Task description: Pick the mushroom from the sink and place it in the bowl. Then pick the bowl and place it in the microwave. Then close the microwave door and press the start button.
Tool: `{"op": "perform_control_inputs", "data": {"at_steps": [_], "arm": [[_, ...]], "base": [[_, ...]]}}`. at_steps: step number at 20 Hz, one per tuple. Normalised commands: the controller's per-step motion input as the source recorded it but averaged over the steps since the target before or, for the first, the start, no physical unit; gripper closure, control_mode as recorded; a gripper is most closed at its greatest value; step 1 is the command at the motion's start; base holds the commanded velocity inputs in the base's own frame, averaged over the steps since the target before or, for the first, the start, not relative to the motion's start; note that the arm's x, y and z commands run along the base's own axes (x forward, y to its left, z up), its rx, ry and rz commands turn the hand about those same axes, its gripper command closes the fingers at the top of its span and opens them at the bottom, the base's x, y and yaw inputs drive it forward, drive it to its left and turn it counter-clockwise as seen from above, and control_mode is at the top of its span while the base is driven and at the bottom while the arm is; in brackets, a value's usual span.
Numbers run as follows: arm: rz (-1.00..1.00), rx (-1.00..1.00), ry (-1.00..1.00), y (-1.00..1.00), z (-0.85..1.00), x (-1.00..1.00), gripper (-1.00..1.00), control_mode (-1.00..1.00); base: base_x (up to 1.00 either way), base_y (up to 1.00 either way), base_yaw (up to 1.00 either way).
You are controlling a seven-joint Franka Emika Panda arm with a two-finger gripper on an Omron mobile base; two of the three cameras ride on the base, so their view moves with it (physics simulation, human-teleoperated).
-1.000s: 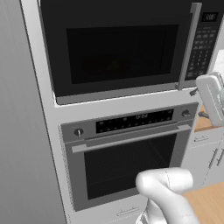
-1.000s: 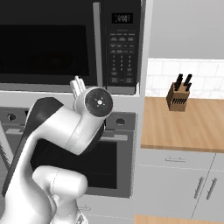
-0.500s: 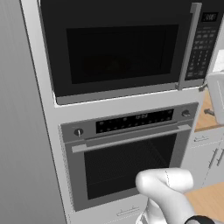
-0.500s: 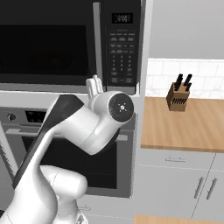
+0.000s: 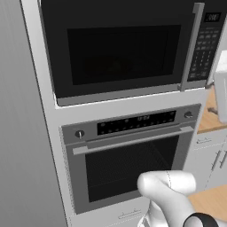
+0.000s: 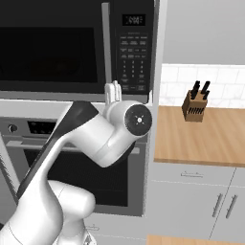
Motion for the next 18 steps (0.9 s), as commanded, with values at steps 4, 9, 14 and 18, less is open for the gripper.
{"op": "perform_control_inputs", "data": {"at_steps": [4,9,14,18], "arm": [[-0.05,0.10,0.00,-0.02,0.00,0.20,-1.00,-1.00],[-0.01,0.07,0.00,-0.04,0.01,0.21,-1.00,-1.00],[0.00,0.03,0.00,0.00,0.01,0.27,-1.00,-1.00],[0.00,0.02,0.01,-0.04,0.02,0.28,-1.00,-1.00]], "base": [[0.00,0.00,0.00],[0.00,0.00,0.00],[0.00,0.00,0.00],[0.00,0.00,0.00]]}}
